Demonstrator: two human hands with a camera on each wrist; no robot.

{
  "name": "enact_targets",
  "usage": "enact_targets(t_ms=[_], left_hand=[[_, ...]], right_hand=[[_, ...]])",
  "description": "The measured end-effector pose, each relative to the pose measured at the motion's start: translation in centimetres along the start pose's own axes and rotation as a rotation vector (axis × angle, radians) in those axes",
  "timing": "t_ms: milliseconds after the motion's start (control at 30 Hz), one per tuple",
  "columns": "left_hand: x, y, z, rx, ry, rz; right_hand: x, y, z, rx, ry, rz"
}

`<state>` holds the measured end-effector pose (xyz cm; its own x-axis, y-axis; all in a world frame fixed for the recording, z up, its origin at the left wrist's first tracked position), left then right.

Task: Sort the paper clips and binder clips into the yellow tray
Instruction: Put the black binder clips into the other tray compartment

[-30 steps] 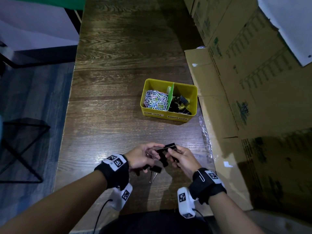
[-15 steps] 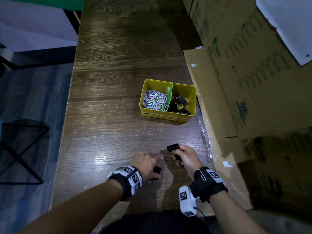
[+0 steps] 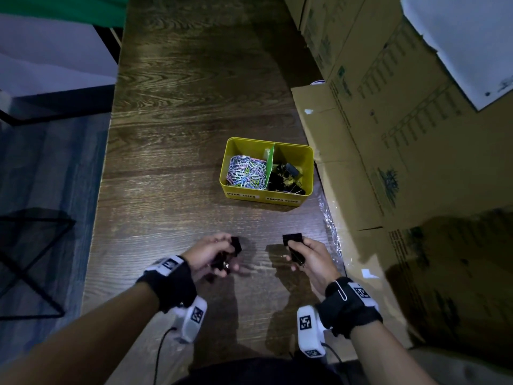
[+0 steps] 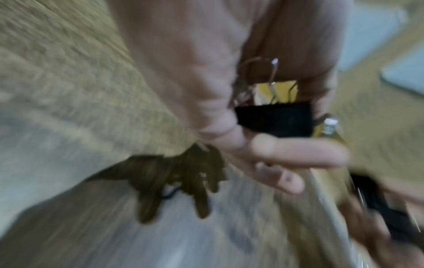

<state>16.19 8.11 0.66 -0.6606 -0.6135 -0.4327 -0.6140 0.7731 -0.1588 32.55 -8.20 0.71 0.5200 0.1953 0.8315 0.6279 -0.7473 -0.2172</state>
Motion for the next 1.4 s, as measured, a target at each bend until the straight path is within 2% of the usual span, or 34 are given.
enact_targets(t_ms=[100, 200, 367, 500, 633, 667, 767, 867, 967, 1033, 1100, 1200, 1333, 1400], left_hand=[[-4.7, 1.4, -1.0, 0.076, -0.099, -0.167], [-9.9, 1.1, -2.0, 0.125, -0.185, -0.132], [-17.0, -4.4, -1.9, 0.029, -0.251, 0.128], [-19.2, -9.9, 1.1, -0.117, -0.272, 0.309], [-18.9, -12.0, 4.1, -0.461, -0.497, 0.871], [-18.4, -12.0, 4.5, -0.501, -0.508, 0.926], [-16.9, -11.6, 5.6, -0.481, -0.473, 0.96], [-15.8, -11.3, 5.2, -0.416, -0.497, 1.018], [-14.8, -10.7, 3.4, -0.437, -0.683, 1.056], [-13.5, -10.0, 2.4, -0.432, -0.795, 1.065], [-11.8, -8.8, 1.7, -0.401, -0.868, 1.019], [-9.4, -7.0, 1.0, -0.391, -0.908, 0.933], [-7.4, -5.4, 0.3, -0.419, -0.937, 0.788], [-6.3, -4.8, 0.3, -0.423, -0.922, 0.759]], right_hand=[[2.5, 0.6, 0.1, 0.018, 0.053, 0.069], [5.9, 1.1, 1.1, 0.046, 0.133, 0.037], [11.3, 1.0, 4.5, -0.035, 0.266, -0.009], [14.0, -0.3, 8.0, -0.073, 0.339, -0.086], [14.2, -1.1, 11.6, -0.114, 0.35, -0.338], [14.0, -1.2, 12.2, -0.11, 0.358, -0.416], [13.5, -1.5, 12.9, -0.076, 0.406, -0.704], [13.7, -2.0, 13.0, -0.053, 0.522, -0.853], [13.5, -3.1, 13.0, 0.09, 0.611, -1.162], [12.8, -4.1, 13.2, 0.25, 0.597, -1.434], [12.5, -5.1, 13.4, 0.348, 0.57, -1.622], [12.8, -6.5, 14.4, 0.397, 0.632, -1.688], [12.5, -7.3, 16.4, 0.521, 0.474, -1.728], [12.2, -7.5, 17.0, 0.559, 0.469, -1.836]])
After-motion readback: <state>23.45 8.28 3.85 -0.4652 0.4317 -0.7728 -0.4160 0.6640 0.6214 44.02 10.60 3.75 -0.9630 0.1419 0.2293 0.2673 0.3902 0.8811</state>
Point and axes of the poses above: each hand's wrist, its own z-axis towards the middle knuckle, its own y-axis out of the back of the hand, x = y × z, the point moved 3 cm from there along z, towards the middle knuckle, and after that the axes turned 14 degrees about y, right-handed, at the moved point
